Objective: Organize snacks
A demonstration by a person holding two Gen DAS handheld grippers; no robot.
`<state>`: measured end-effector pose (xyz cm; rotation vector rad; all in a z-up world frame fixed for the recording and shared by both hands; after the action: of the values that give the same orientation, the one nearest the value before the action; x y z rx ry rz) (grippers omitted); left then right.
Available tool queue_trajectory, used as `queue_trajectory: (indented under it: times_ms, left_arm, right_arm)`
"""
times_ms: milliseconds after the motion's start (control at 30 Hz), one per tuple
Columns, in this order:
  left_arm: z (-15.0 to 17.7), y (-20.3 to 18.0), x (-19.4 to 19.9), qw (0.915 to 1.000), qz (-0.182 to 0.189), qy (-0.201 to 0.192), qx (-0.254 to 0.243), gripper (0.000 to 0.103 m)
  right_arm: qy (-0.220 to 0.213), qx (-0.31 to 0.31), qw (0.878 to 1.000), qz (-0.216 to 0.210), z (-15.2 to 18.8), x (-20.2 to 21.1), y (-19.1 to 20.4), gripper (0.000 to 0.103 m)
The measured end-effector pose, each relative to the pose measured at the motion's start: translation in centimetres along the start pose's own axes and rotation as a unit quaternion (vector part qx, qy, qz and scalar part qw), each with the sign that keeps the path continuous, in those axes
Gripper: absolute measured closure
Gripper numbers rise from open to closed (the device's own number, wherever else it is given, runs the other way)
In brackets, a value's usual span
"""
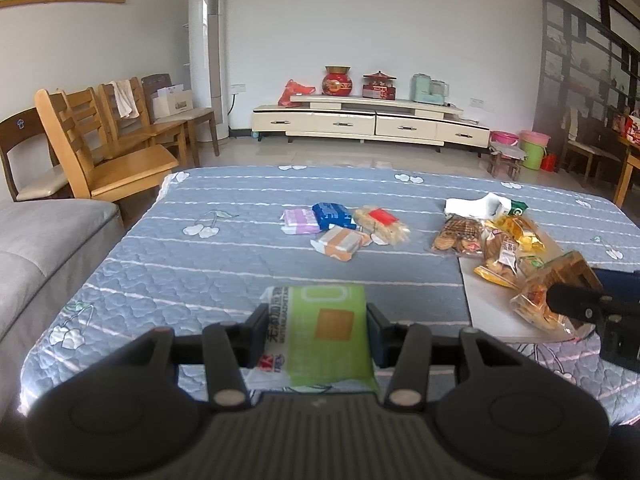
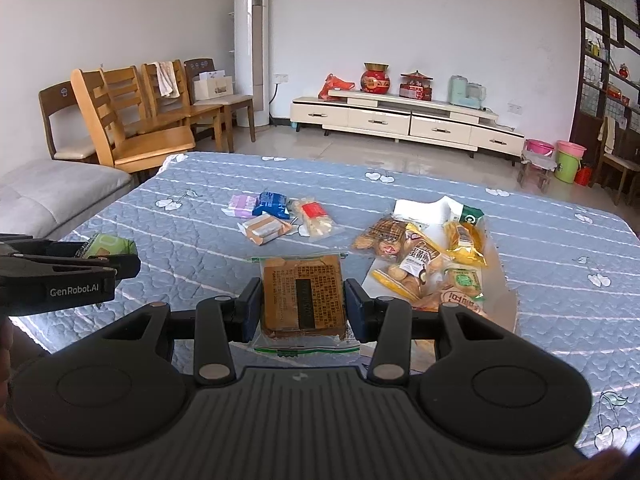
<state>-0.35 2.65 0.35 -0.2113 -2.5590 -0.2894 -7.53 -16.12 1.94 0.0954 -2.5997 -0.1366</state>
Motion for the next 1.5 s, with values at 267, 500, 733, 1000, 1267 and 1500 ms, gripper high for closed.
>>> queue_trajectory:
  times_ms: [267, 500, 733, 1000, 1267, 1500]
  left_arm:
    - [-0.1, -0.7, -0.3, 1.0, 0.006, 0.003, -0.005, 0.055]
    - [-0.5, -1.4, -0.4, 0.9998, 0.014, 0.002, -0.012, 0.055]
    - [-0.9, -2.3, -0.5, 0.9995, 0.025, 0.001, -0.017, 0.055]
    - [-1.5, -3.8, -0.7, 0.9988, 0.041, -0.004, -0.026, 0.055]
    - [-2.3, -5.3, -0.8, 0.9977, 0.055, -0.011, -0.037, 0.055]
    - [-3.0, -6.6, -0.8, 0.9966, 0.065, -0.019, -0.048, 0.055]
  right_arm:
    - [-0.004, -0.004, 1.0, 0.008, -0.1, 0.4, -0.6, 0.049]
    - [-0.006, -0.004, 1.0, 0.015, -0.1, 0.5, -0.9, 0.049]
    - [-0.008, -0.009, 1.0, 0.022, -0.1, 0.8, -1.7, 0.049]
    - [-0.012, -0.02, 0.999, 0.035, -0.2, 1.2, -2.8, 0.049]
    - [-0.017, -0.029, 0.998, 0.046, -0.2, 1.4, -3.5, 0.049]
    - [-0.022, -0.039, 0.998, 0.054, -0.2, 1.8, -4.2, 0.049]
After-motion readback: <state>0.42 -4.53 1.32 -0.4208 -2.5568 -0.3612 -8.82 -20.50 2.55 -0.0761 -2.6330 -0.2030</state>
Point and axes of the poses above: each gripper's, at about its wrist camera, not at the fingertips, and x roughly against the way its jaws point, y to its left, z to its underside, the point moved 3 cm from there along -x, roughly the way its jaws point, and after that the axes turned 11 degrees about -x, right-handed, at the moved point
